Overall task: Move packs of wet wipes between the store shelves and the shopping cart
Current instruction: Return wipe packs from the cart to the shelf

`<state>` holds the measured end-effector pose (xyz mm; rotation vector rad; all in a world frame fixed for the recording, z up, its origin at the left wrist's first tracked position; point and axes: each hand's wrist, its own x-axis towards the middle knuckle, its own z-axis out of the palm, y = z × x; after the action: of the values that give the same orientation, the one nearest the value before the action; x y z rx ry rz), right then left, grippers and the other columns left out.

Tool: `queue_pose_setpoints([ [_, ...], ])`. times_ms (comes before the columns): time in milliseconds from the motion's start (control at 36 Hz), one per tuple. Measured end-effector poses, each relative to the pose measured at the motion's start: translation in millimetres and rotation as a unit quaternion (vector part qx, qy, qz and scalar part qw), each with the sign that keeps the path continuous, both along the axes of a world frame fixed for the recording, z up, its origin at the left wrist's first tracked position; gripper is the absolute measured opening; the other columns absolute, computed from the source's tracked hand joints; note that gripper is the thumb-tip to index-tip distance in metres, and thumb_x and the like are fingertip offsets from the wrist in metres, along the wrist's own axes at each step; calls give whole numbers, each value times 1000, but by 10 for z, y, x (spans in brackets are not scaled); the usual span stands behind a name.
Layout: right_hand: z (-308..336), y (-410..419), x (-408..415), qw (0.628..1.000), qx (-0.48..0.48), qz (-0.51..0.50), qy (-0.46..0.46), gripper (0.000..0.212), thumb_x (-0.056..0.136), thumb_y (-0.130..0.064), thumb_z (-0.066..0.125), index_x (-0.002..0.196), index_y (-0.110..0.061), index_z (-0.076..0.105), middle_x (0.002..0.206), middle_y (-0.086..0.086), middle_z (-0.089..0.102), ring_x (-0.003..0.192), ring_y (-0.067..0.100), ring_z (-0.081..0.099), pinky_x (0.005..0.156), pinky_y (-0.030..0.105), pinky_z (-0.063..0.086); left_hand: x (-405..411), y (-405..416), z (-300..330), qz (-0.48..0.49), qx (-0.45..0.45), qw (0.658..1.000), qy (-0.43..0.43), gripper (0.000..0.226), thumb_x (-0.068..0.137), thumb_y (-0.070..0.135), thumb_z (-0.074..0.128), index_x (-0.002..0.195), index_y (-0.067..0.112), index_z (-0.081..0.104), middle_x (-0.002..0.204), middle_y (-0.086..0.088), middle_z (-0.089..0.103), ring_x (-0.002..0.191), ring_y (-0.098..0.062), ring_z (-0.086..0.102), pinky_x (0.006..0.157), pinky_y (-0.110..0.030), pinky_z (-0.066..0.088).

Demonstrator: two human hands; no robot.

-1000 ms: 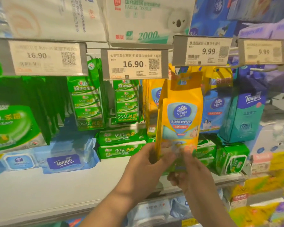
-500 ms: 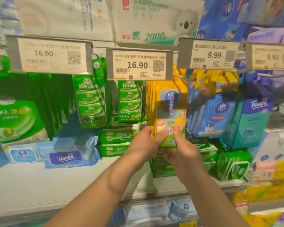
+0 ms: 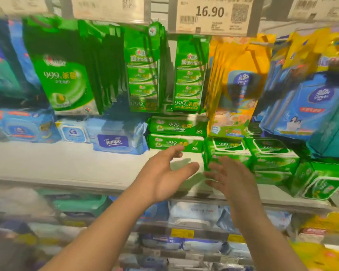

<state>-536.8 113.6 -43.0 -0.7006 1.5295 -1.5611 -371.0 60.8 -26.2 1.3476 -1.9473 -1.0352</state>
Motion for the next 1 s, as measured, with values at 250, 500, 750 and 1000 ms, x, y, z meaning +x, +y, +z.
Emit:
queue_pose_setpoints([
  [250,-334,-42,456,766,140,264,569,64,104,-54,36,161,-28,22,168,-5,21,155,18,19,123,32,16,937,300,-236,76,-146,942,-293,102,67,92,24,153,37,29,162,10,28,151,-20,20,120,-48,24],
  [500,-419,1,1490,675,95,313,661,72,96,-69,34,158,-33,31,164,-7,32,153,21,25,122,38,20,2134,862,-394,177,-72,932,-308,106,62,94,25,153,40,25,163,13,23,152,-22,15,120,-50,21],
  [750,-325,467,3151,612,26,435,660,78,93,-77,28,159,-35,30,167,-6,26,156,21,16,126,43,17,3782,2009,-621,332,-11,906,-261,105,65,97,28,153,41,26,160,13,31,149,-20,24,118,-48,27],
  [1000,-411,1084,4955,559,-88,505,652,70,94,-73,37,153,-35,43,157,-2,46,146,21,40,117,36,32,5232,3435,-703,472,94,848,-223,98,71,96,29,154,45,20,161,14,28,147,-18,29,114,-48,36],
])
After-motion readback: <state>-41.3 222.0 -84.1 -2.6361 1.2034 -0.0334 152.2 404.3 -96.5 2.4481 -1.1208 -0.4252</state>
